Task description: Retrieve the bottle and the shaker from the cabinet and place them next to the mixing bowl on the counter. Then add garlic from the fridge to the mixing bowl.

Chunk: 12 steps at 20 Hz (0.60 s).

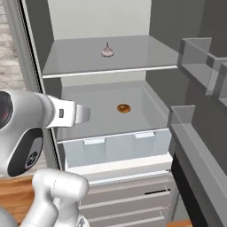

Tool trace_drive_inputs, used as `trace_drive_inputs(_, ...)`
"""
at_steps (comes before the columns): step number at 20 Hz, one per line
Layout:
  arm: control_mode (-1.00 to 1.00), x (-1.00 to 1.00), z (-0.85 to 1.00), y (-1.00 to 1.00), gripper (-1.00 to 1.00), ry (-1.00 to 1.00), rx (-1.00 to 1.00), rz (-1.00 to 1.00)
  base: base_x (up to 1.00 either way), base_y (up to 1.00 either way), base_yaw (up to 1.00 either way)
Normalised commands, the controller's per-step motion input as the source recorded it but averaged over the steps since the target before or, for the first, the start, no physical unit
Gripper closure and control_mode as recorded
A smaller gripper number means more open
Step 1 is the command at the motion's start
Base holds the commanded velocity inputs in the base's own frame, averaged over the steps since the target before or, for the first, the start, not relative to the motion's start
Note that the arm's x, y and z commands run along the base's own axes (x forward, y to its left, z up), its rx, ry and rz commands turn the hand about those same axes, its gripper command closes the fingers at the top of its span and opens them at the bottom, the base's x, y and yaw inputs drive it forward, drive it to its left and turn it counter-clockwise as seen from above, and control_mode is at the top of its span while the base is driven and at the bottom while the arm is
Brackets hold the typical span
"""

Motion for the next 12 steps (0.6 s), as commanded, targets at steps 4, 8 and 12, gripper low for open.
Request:
trace_drive_inputs(4, 1.0, 0.0, 0.0, 0.0, -1.0, 0.0, 0.0, 0.0, 0.17, -0.04, 0.11)
trace_drive_inputs(8, 1.0, 0.0, 0.0, 0.0, -1.0, 0.0, 0.0, 0.0, 0.03, 0.0, 0.0)
trace_drive_inputs(12, 1.0, 0.0, 0.0, 0.0, -1.0, 0.0, 0.0, 0.0, 0.01, -0.19, 0.06)
